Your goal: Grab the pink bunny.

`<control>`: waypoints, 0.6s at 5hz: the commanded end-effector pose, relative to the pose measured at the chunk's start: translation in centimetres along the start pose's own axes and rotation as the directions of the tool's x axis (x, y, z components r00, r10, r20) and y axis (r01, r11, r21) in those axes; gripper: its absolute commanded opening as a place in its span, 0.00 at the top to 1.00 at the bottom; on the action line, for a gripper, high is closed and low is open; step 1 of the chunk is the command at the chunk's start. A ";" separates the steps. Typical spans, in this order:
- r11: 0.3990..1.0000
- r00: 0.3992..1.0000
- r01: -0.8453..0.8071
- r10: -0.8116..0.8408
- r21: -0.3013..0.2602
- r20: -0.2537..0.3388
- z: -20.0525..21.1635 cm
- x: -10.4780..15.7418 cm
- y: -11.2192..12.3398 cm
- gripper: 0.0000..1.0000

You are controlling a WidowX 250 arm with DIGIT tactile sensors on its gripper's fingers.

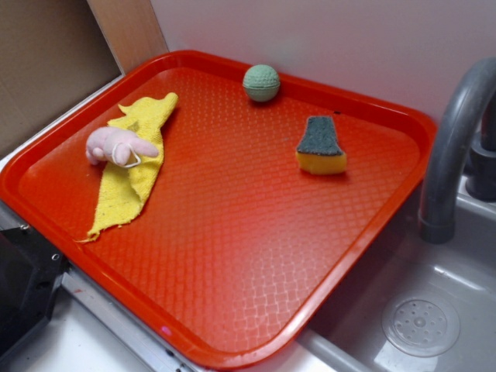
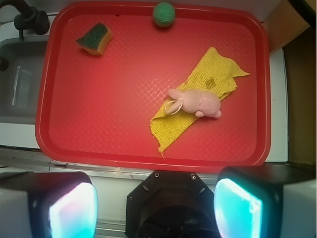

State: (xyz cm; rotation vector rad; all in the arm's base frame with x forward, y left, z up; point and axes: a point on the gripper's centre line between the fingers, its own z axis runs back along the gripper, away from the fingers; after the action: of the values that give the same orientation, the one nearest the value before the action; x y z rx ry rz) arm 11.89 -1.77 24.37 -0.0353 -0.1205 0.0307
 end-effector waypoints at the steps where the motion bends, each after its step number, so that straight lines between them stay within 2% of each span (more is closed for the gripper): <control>1: 1.000 1.000 0.000 0.000 0.000 0.000 0.0 0.0 0.0 0.00; 2: 0.969 0.965 -0.244 0.246 -0.029 0.092 -0.8 1.3 0.8 0.00; 3: 0.878 0.872 -0.477 0.478 -0.037 0.109 -2.3 2.8 1.8 0.00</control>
State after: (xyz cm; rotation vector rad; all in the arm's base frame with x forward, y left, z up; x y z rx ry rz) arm 14.75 -0.35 21.99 -0.0689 -0.2142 0.5095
